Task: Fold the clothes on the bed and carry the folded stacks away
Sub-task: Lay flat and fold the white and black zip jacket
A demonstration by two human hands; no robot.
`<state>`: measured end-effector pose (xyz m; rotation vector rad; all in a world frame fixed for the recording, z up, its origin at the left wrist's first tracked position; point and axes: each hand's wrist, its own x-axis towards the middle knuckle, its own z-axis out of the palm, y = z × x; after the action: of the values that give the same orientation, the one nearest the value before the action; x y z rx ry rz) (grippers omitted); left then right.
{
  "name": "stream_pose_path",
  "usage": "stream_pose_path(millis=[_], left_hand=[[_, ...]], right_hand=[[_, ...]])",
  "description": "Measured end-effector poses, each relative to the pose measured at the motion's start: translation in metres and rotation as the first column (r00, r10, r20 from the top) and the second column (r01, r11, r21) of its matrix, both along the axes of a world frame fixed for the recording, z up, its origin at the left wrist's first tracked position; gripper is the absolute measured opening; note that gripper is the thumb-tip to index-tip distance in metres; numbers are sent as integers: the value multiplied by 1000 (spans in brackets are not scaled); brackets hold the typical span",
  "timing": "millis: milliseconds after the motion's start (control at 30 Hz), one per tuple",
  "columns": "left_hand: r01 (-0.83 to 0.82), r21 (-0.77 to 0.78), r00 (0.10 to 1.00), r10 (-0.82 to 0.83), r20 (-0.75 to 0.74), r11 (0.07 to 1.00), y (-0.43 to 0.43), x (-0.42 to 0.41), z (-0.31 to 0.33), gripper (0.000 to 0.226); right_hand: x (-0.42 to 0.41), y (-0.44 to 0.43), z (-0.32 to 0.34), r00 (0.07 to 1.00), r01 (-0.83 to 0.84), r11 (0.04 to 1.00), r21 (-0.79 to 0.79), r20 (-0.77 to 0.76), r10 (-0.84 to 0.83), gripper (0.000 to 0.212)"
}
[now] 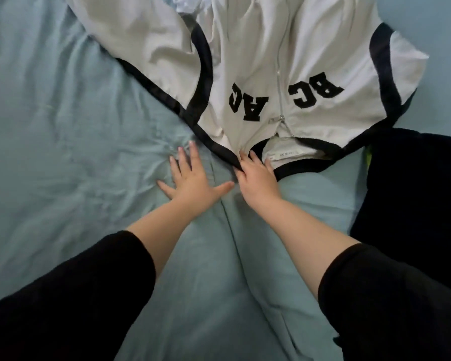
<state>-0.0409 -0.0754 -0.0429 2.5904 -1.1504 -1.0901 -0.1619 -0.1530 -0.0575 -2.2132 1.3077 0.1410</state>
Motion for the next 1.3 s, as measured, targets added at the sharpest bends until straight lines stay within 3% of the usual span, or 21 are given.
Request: stream_pose_path(millis=[67,133,233,367,433,467,500,567,667,700,733,800,833,867,900,967,1033,1133,1167,1233,1300], left_hand=[[75,-152,987,-52,152,985,17,15,11,121],[329,-164,895,-251,370,930,23,33,20,118],[706,-19,552,-534,640,708,17,56,28,117],[953,170,80,-753,653,250,6,64,34,115],[961,251,-67,-785,616,115,8,53,34,103],[956,280,-90,-819,567,89,11,46,34,90],[950,295,-54,-870,490,107,15,38,34,74],[920,287,159,-923,349,267,25,21,37,50],[805,131,522,-795,308,579,48,-3,46,33],[748,83,619,-737,272,659,58,-11,48,30],[686,53,700,-678,223,726,70,-20,49,27],[549,29,829,-549,104,835,98,-41,51,23],[474,21,880,-475,29,880,112,-54,51,22],[399,17,916,-398,-51,917,127,-69,53,22],[327,25,938,-321,-130,945,140,-86,56,22],[215,50,939,-192,-287,975,160,-118,65,23],[159,79,888,-107,-448,984,169,-134,72,27],[358,84,775,-245,-583,930,162,-128,82,61],[467,57,772,-376,-512,882,153,-122,84,72],[625,-38,773,-625,-110,780,124,-108,86,83],[769,-73,624,-721,302,635,84,-95,85,102]], right_hand=[[-4,25,4,1000,-6,999,36,10,5,45],[-10,48,8,1000,-13,996,90,28,11,47],[-22,88,15,997,-64,982,178,56,55,47],[-47,151,25,990,-135,937,323,70,119,43],[-61,179,31,993,-113,919,377,66,94,41],[-67,189,33,996,-79,916,394,58,61,39],[-72,197,36,999,-17,910,414,48,-3,36],[-77,205,44,986,133,897,422,37,-163,30],[-84,212,54,937,325,925,196,68,-343,26],[-89,216,57,886,440,887,136,95,-454,28],[-93,220,61,783,592,791,154,122,-609,35],[-100,224,72,409,802,418,426,118,-905,56],[-103,226,74,219,788,217,576,68,-973,64],[-105,227,76,98,729,76,680,6,-995,68],[-106,224,79,48,673,15,739,-24,-999,68],[-111,214,79,7,615,34,788,38,-999,60],[-116,200,77,9,622,102,777,123,-992,55],[-125,183,74,259,711,302,635,162,-952,41],[-128,179,71,362,732,380,566,150,-920,38],[-135,176,64,494,748,482,455,101,-863,31],[-139,176,58,539,743,530,410,102,-836,29]])
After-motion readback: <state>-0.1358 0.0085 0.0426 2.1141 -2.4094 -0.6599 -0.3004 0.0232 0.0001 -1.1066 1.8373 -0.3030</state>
